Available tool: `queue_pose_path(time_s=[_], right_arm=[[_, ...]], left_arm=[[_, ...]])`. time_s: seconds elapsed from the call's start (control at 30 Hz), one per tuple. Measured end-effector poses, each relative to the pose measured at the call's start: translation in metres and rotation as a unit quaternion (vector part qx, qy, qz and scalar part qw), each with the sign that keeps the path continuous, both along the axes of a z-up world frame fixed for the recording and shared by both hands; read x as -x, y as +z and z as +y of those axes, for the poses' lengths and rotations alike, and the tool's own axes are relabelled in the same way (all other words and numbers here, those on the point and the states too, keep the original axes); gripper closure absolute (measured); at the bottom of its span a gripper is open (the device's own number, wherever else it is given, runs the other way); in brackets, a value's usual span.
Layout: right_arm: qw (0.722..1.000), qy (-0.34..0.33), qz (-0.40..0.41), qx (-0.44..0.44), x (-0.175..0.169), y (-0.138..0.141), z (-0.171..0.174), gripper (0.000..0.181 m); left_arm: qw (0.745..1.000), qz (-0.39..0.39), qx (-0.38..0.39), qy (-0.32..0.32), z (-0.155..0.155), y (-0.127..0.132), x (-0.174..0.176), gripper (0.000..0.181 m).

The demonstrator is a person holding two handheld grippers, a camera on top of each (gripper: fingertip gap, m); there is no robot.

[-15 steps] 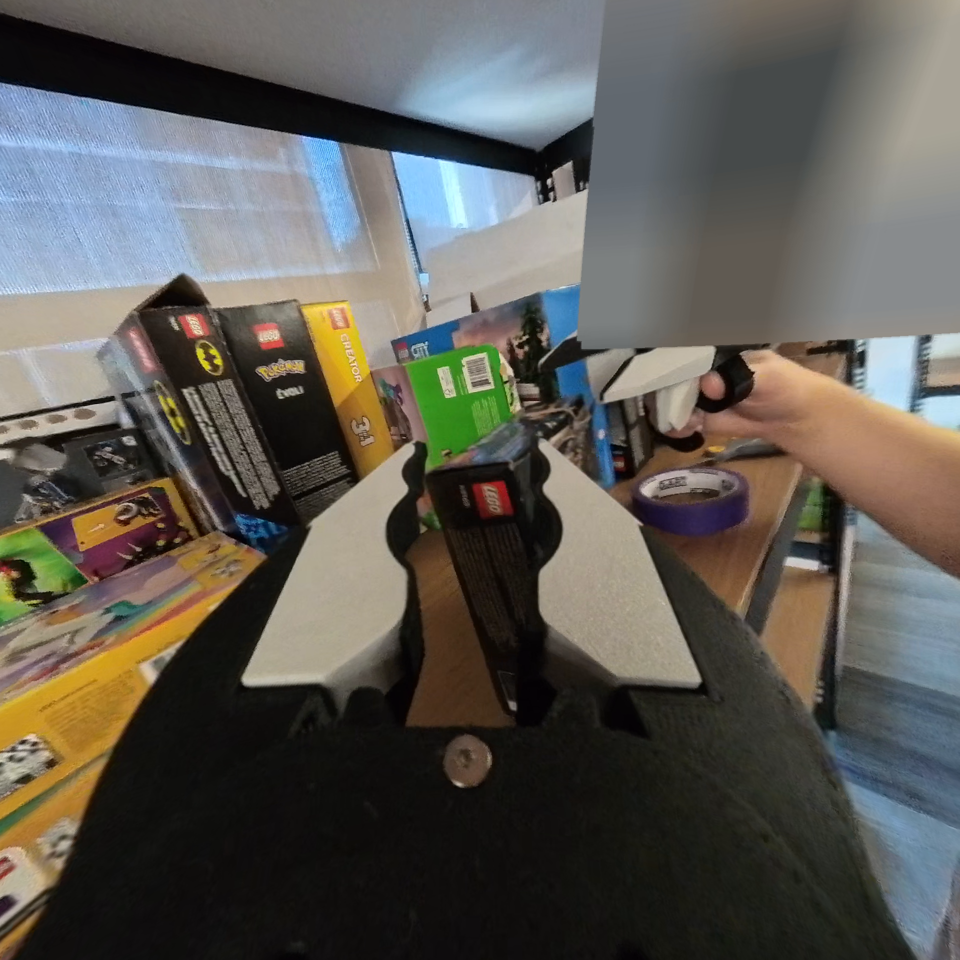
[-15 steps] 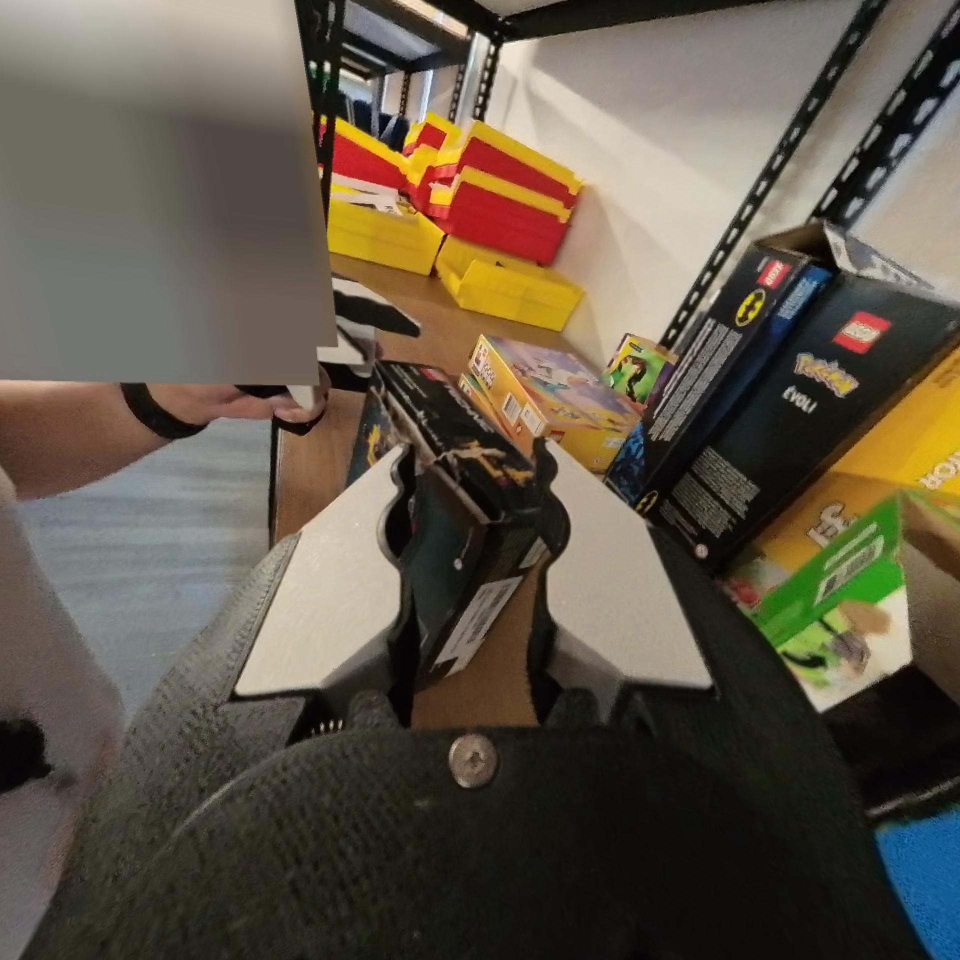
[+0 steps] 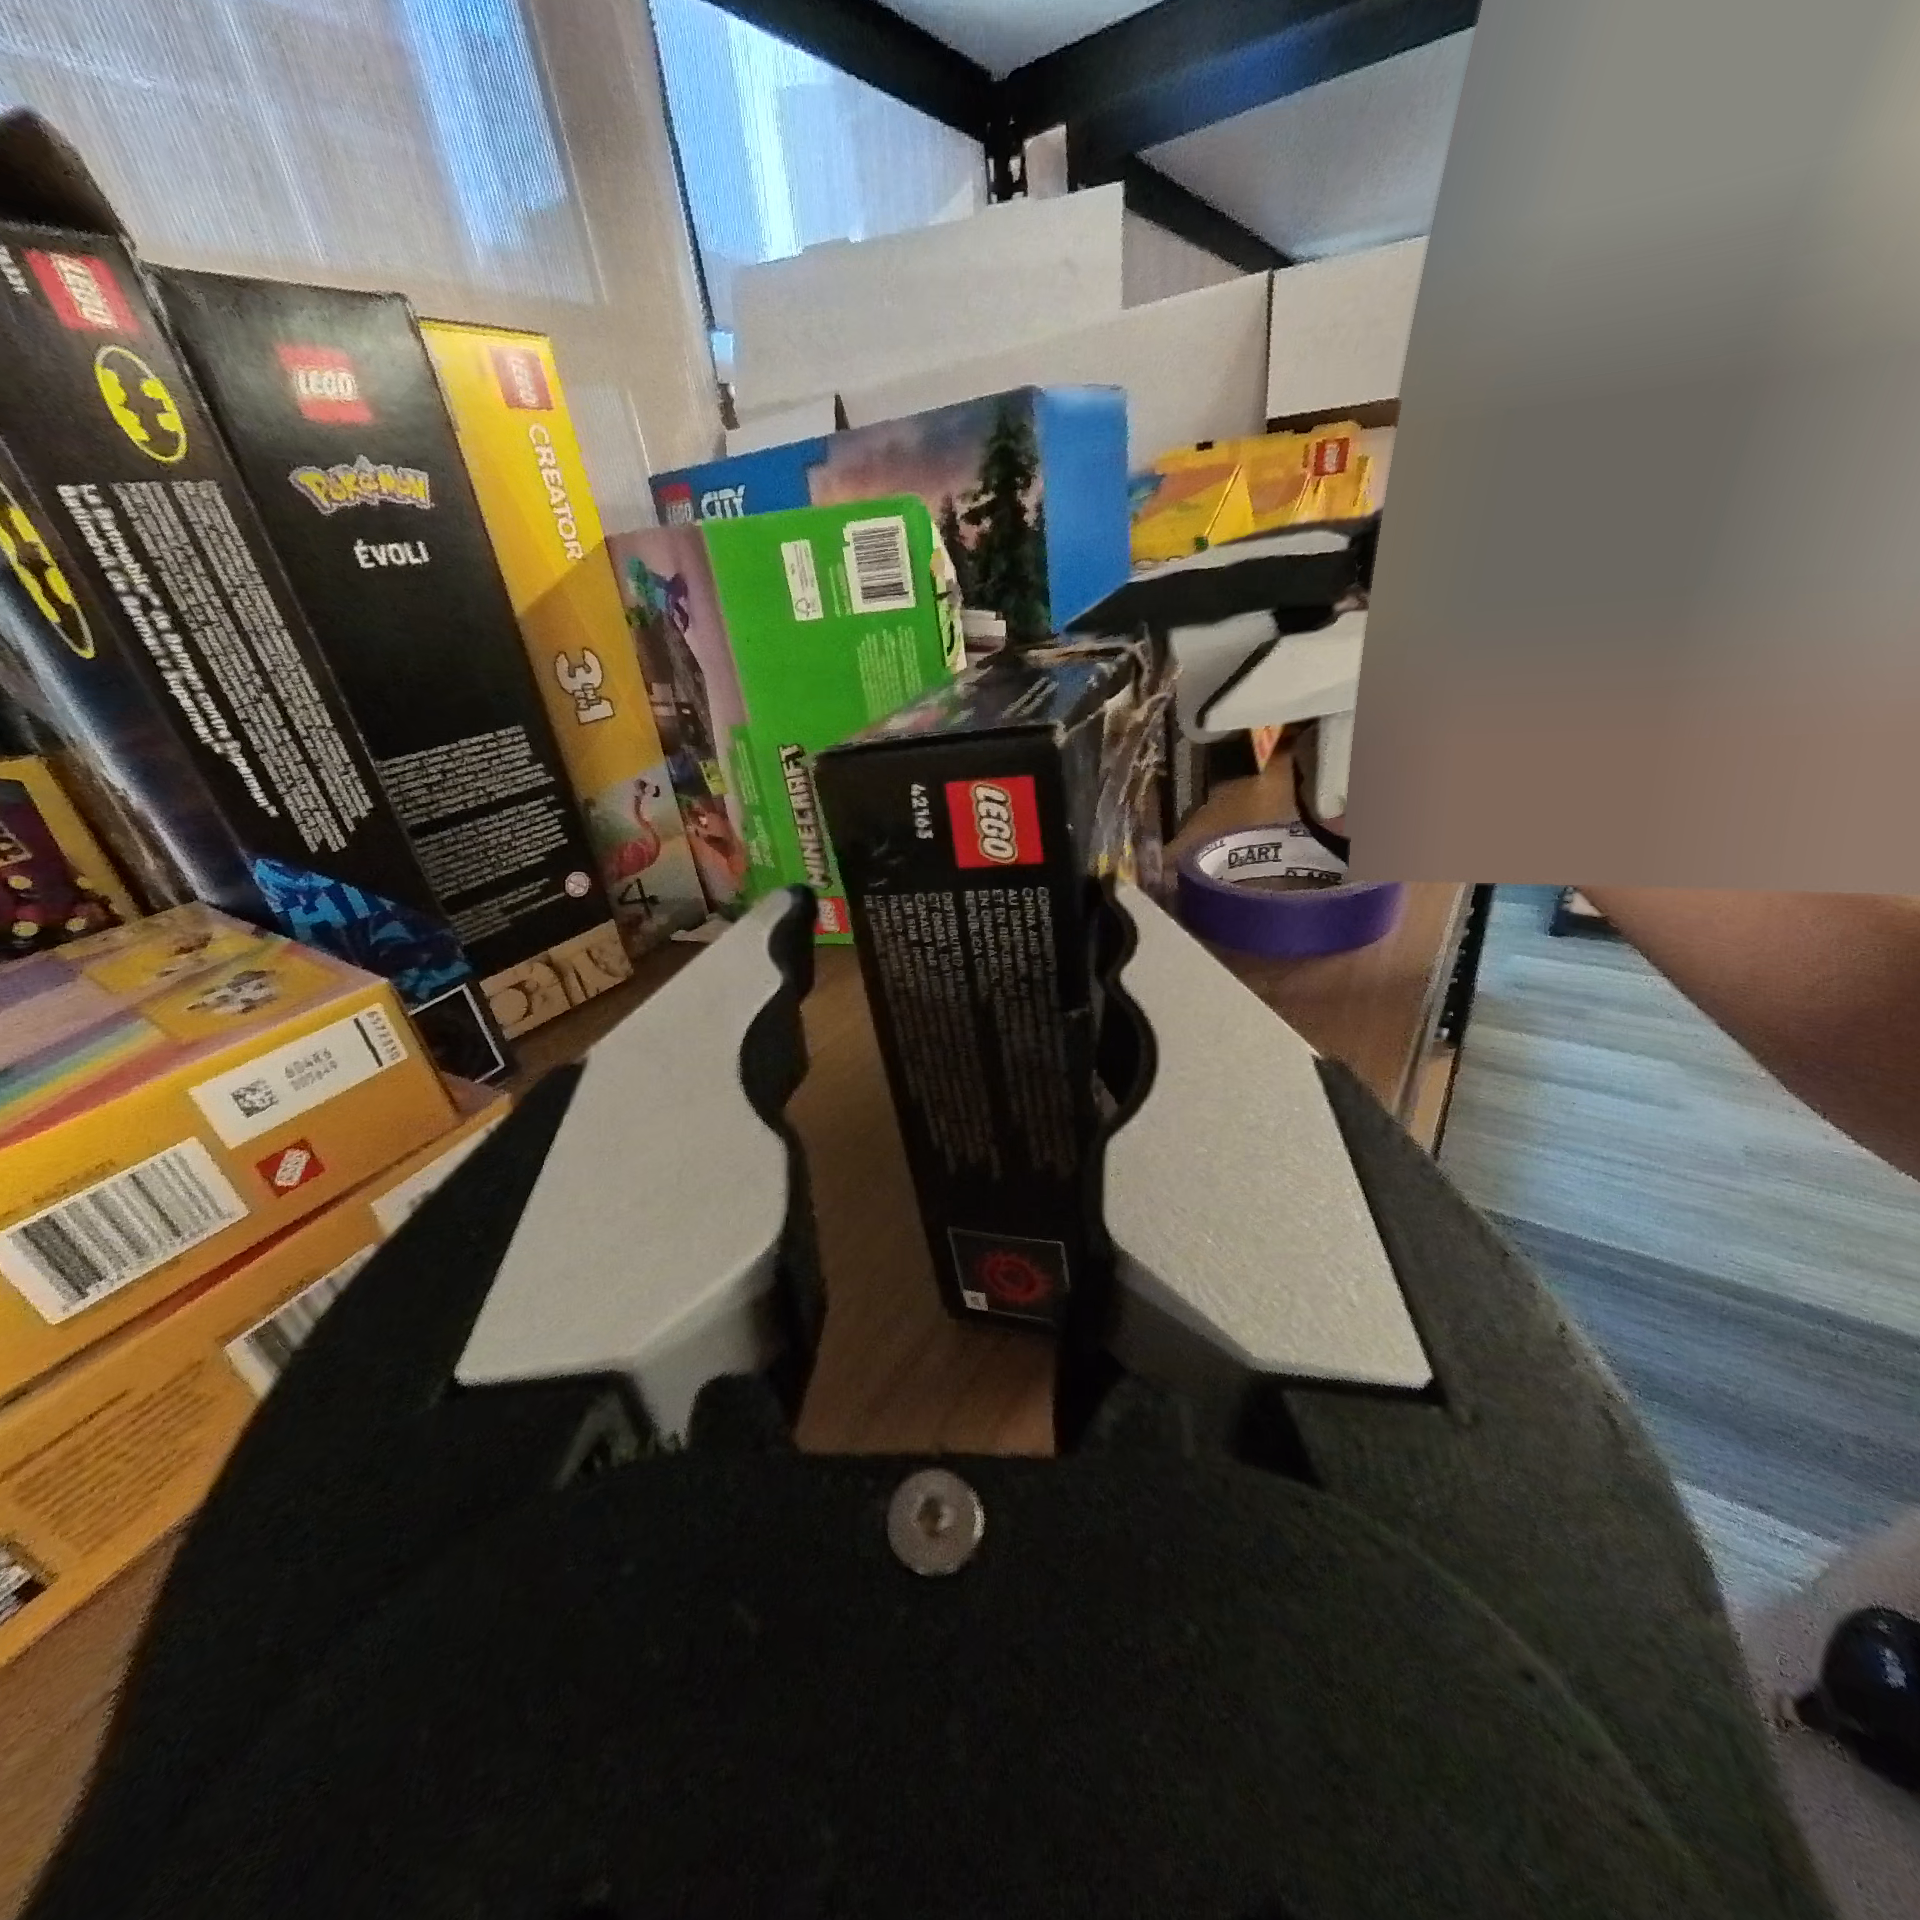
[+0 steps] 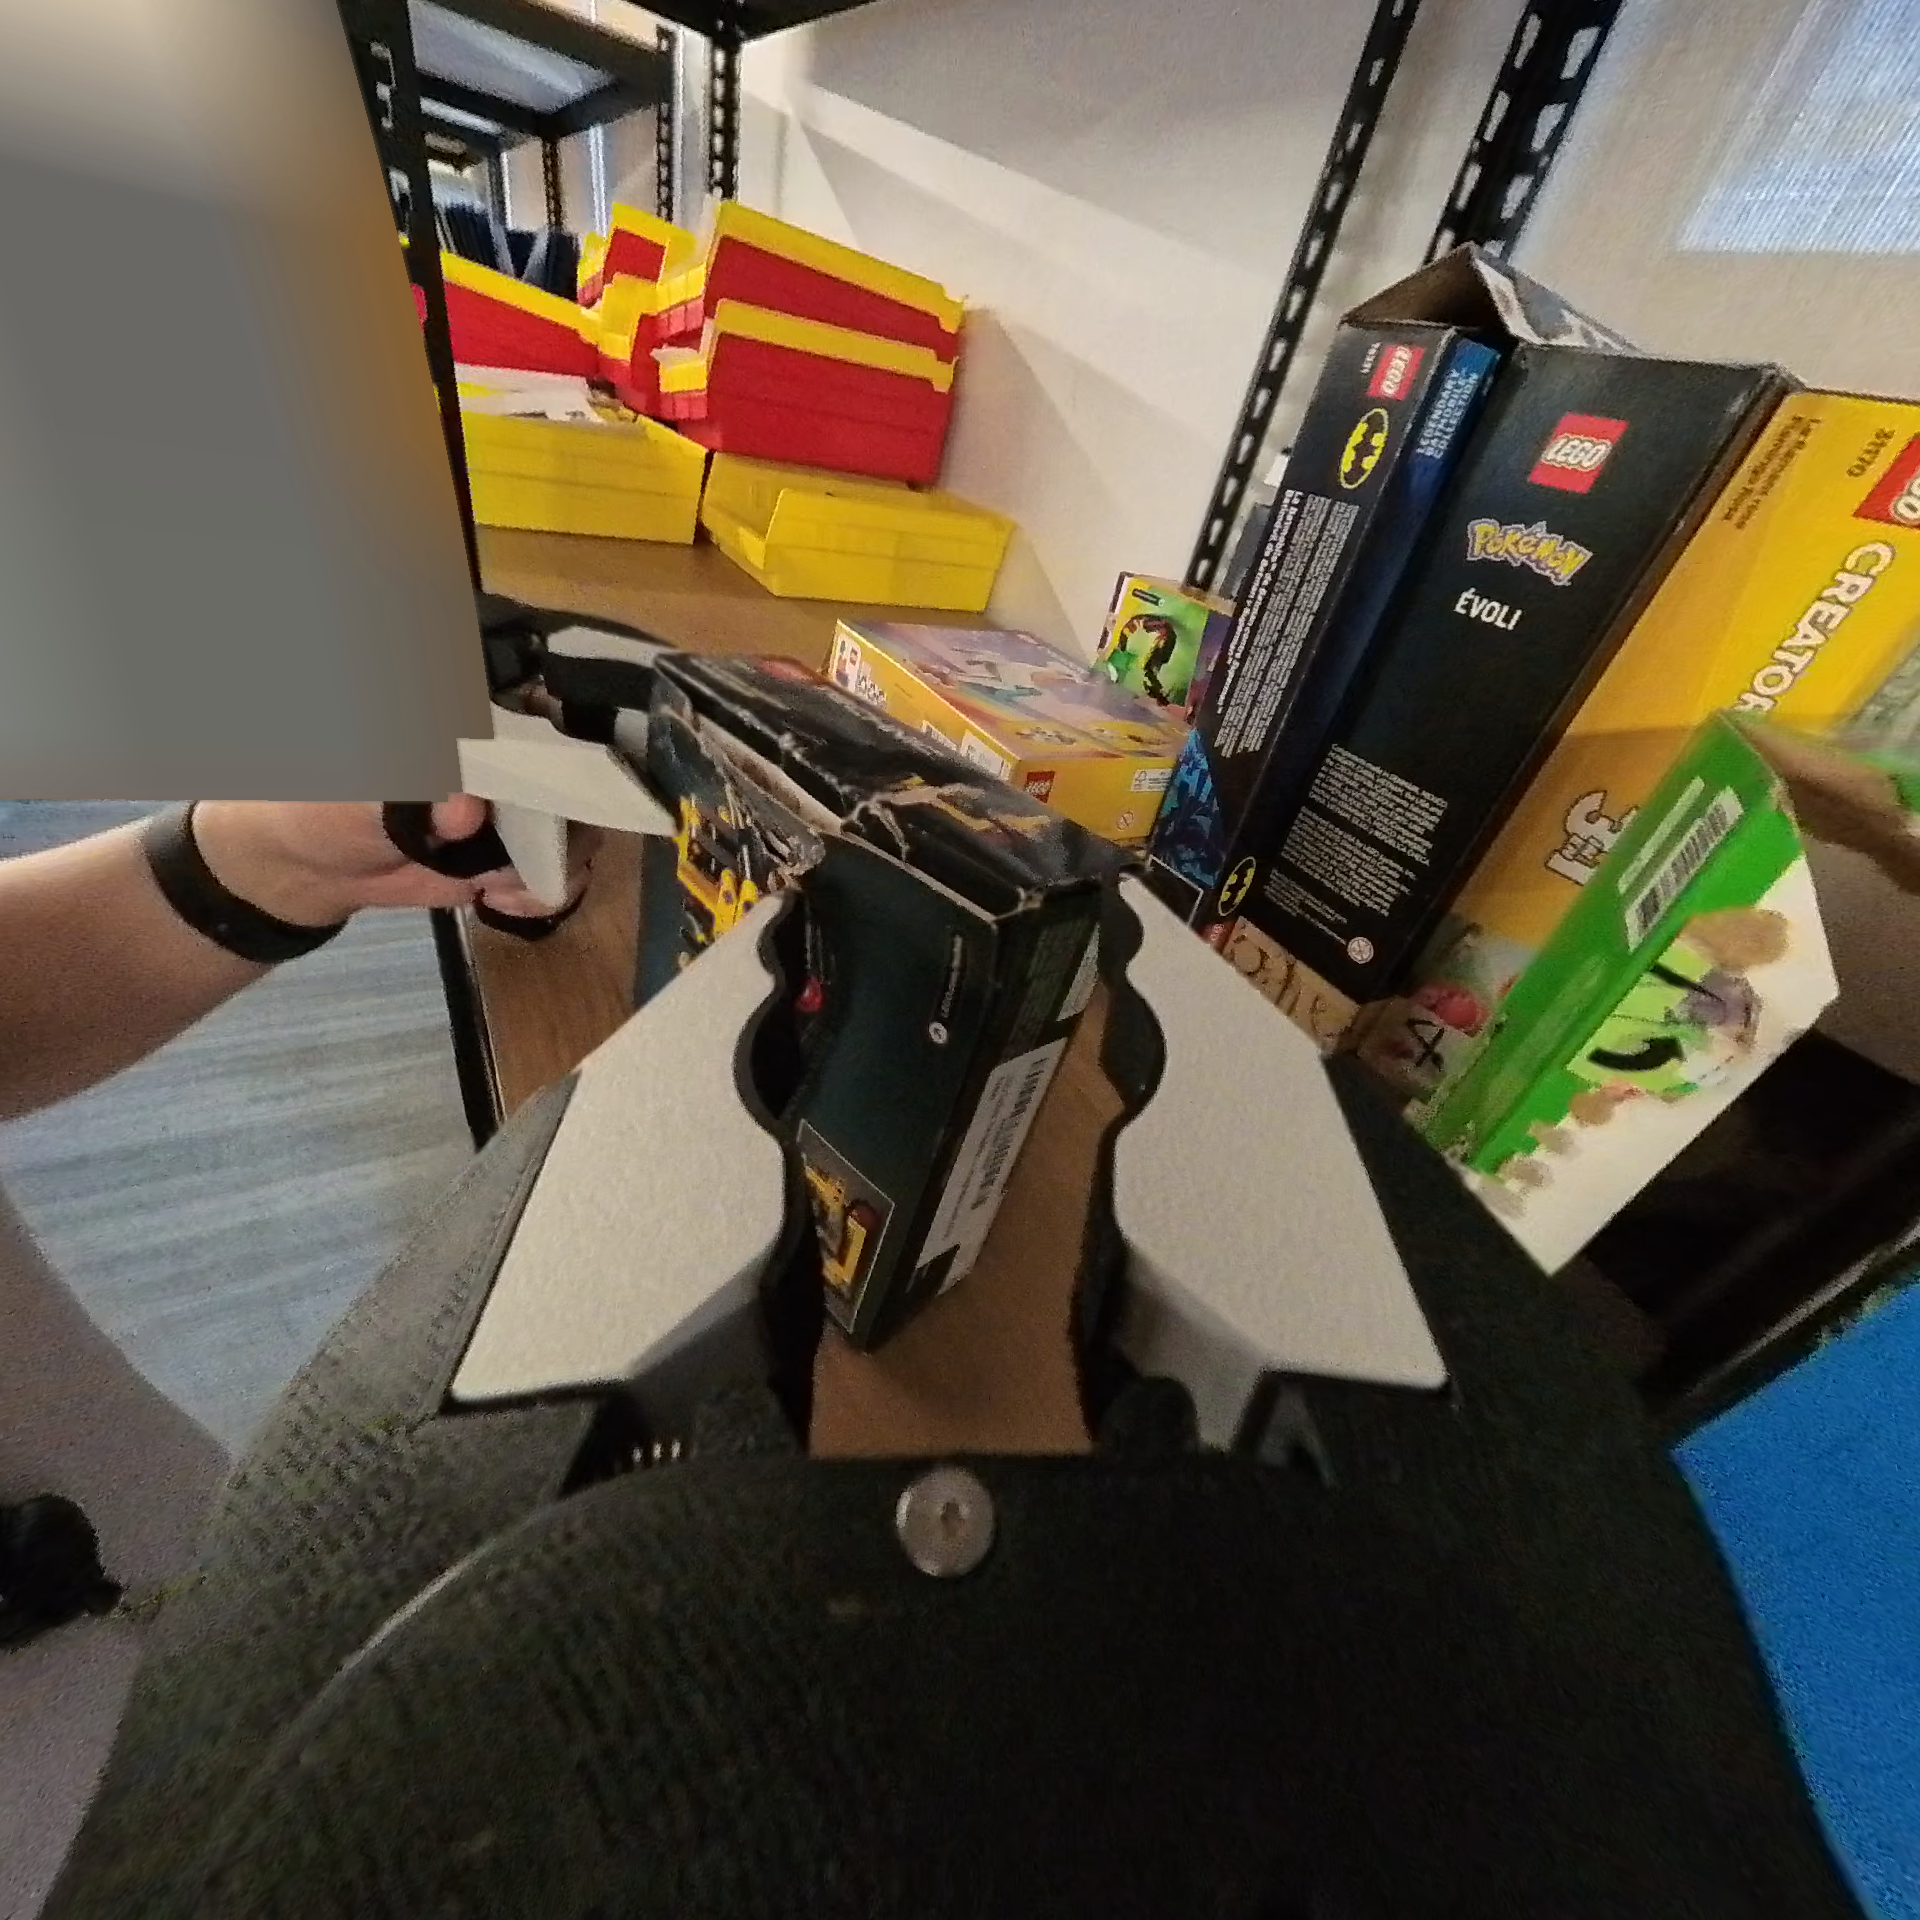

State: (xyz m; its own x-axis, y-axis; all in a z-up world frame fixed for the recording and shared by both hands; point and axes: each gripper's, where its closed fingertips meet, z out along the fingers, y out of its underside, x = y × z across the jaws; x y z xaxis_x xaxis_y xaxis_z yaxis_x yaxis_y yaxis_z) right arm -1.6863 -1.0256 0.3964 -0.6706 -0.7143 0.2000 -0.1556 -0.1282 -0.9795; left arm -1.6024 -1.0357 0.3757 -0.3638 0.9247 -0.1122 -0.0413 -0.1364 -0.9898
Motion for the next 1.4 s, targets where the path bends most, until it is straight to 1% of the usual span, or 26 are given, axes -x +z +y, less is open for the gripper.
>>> queue_pose_path(time_s=[0.07,0.17,0.37,0.43,0.5,0.53,0.6,0.7,0.8,0.87,0.93,1.0,1.07,1.13,1.23,1.3,1.37,1.4], right_arm=[[1.0,-0.007,-0.003,-0.009,0.002,-0.003,0.0,0.128],[1.0,-0.016,0.002,-0.009,0.002,-0.008,0.001,0.127],[1.0,-0.013,-0.002,-0.014,0.0,-0.006,0.011,0.134],[1.0,-0.01,0.002,-0.011,-0.002,-0.008,0.014,0.134],[1.0,-0.004,0.01,-0.005,-0.002,-0.009,0.02,0.134],[1.0,-0.005,0.021,-0.002,0.001,-0.009,0.023,0.134],[0.999,-0.019,0.045,0.009,0.015,-0.009,0.03,0.133],[0.997,-0.034,0.073,0.012,0.05,-0.008,0.048,0.136],[0.995,-0.036,0.095,-0.02,0.089,-0.025,0.069,0.141],[0.991,-0.042,0.113,-0.052,0.115,-0.046,0.078,0.144],[0.987,-0.033,0.133,-0.08,0.132,-0.067,0.085,0.143],[0.984,-0.012,0.152,-0.09,0.139,-0.079,0.089,0.143],[0.981,0.014,0.171,-0.095,0.138,-0.085,0.089,0.144],[0.972,0.043,0.203,-0.111,0.134,-0.092,0.086,0.144],[0.944,0.085,0.277,-0.156,0.135,-0.116,0.087,0.139],[0.929,0.113,0.294,-0.192,0.137,-0.129,0.089,0.135],[0.916,0.12,0.319,-0.212,0.144,-0.142,0.087,0.126],[0.918,0.133,0.314,-0.202,0.142,-0.14,0.088,0.126]], left_arm=[[1.0,0.003,0.004,-0.007,0.001,0.0,0.001,0.135],[1.0,0.0,0.007,-0.014,0.0,0.001,0.003,0.135],[0.999,-0.015,0.01,-0.036,-0.004,0.0,0.0,0.135],[1.0,-0.004,0.013,-0.018,-0.009,0.005,-0.004,0.133],[0.999,0.026,0.031,-0.018,-0.002,0.016,-0.01,0.131],[0.998,0.038,0.039,-0.021,0.003,0.02,-0.013,0.132],[0.998,0.043,0.04,0.002,0.006,0.023,-0.019,0.134],[0.998,0.023,0.017,0.054,0.008,0.013,-0.026,0.137],[0.996,0.023,0.016,0.085,0.029,0.009,-0.029,0.148],[0.995,0.025,0.023,0.098,0.049,0.008,-0.027,0.157],[0.993,0.017,0.018,0.112,0.064,0.003,-0.02,0.16],[0.992,0.009,0.009,0.123,0.078,-0.001,-0.011,0.167],[0.993,0.011,0.006,0.117,0.094,-0.001,0.004,0.181],[0.995,0.015,0.001,0.102,0.111,-0.002,0.022,0.181],[0.996,0.008,-0.033,0.08,0.132,-0.011,0.048,0.181],[0.995,0.007,-0.045,0.092,0.14,-0.019,0.058,0.181],[0.993,0.007,-0.053,0.105,0.147,-0.027,0.065,0.181],[0.992,0.005,-0.06,0.108,0.15,-0.031,0.068,0.181]])
